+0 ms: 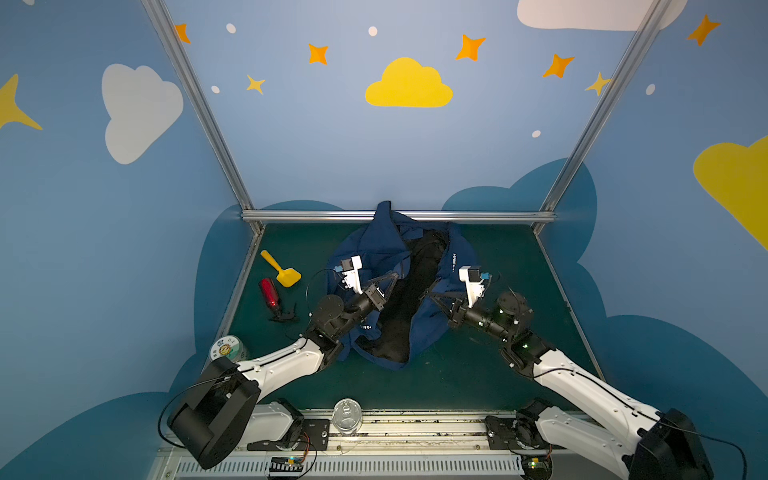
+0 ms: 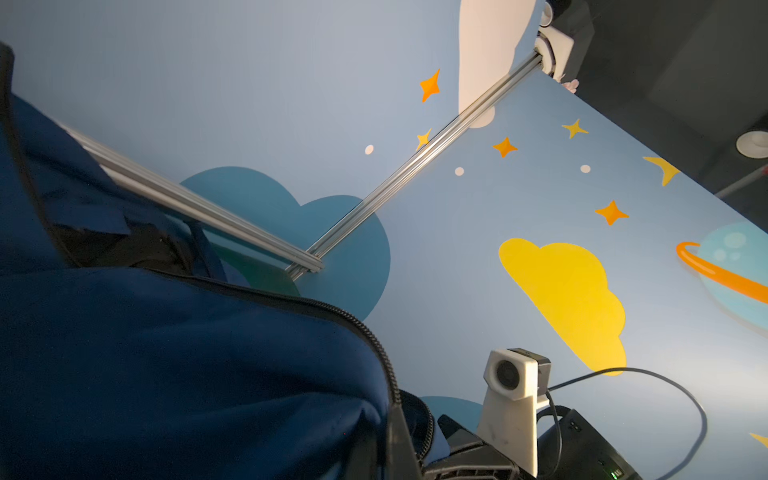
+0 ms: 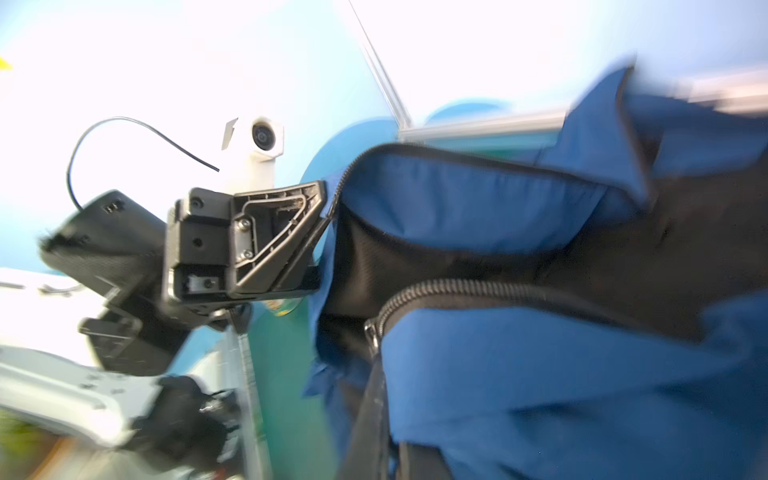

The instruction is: Zip up the jacket

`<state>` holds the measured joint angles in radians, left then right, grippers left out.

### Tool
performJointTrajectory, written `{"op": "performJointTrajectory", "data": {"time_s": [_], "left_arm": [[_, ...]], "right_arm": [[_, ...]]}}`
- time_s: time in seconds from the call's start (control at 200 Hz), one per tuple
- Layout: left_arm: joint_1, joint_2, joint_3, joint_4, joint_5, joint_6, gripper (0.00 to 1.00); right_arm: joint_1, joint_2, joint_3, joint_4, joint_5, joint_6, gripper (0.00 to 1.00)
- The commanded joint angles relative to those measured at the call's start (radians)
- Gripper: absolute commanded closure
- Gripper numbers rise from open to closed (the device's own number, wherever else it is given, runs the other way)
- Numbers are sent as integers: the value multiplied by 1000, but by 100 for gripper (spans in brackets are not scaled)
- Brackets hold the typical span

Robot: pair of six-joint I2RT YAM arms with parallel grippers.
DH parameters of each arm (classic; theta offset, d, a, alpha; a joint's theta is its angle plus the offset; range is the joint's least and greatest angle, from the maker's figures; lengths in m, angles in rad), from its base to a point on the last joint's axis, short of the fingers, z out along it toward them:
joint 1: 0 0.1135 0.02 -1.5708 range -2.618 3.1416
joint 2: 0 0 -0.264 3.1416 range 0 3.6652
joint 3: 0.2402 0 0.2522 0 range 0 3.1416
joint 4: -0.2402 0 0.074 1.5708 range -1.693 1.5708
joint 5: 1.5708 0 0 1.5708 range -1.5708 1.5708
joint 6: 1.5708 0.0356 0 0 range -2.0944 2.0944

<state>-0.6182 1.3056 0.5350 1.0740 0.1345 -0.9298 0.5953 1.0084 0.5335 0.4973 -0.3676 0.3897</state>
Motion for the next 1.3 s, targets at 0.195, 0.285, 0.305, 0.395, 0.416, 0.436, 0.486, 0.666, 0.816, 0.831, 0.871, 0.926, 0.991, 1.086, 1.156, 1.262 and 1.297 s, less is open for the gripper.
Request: {"op": "performJointTrajectory", "data": {"time_s": [0.195,0.285,0.305,0.395,0.416,0.436,0.486,0.666,0.816,0.831,0.871,0.926,0.991,1.086,1.156,1.262,1.297], "left_arm": [[-6,111,115,271,25,83,97],[-7,137,129,321,28,82,97],[-7,139,134,322,33,92,97],[-14,134,154,321,67,160,97],[-17,132,157,320,71,175,97],[-19,130,159,321,74,191,97],[-27,125,163,320,81,237,97],[-53,111,161,322,84,409,97],[-65,100,173,322,80,498,97],[-66,100,175,323,78,504,97],[-66,94,177,323,77,524,97],[-66,85,180,322,74,548,97],[-68,74,178,323,65,572,97],[-68,60,175,323,53,597,97],[-68,54,176,323,63,610,97],[-72,51,175,323,78,626,97],[-73,49,176,322,79,634,97]], "right_arm": [[-108,140,45,384,-2,-78,100],[-131,183,113,428,-174,46,100],[-132,188,126,428,-200,65,100],[-132,199,185,405,-289,107,100],[-132,197,194,392,-302,110,100],[-131,197,202,378,-317,111,100],[-131,197,227,346,-357,113,100],[-129,187,254,334,-405,132,100],[-125,180,277,292,-433,109,100],[-124,178,279,285,-434,105,100],[-124,174,284,271,-436,94,100],[-124,170,285,265,-441,92,100],[-124,168,288,265,-447,100,100],[-124,172,286,278,-450,114,100],[-124,180,291,291,-466,136,100],[-125,192,304,306,-489,172,100],[-125,196,311,306,-498,179,100]]}}
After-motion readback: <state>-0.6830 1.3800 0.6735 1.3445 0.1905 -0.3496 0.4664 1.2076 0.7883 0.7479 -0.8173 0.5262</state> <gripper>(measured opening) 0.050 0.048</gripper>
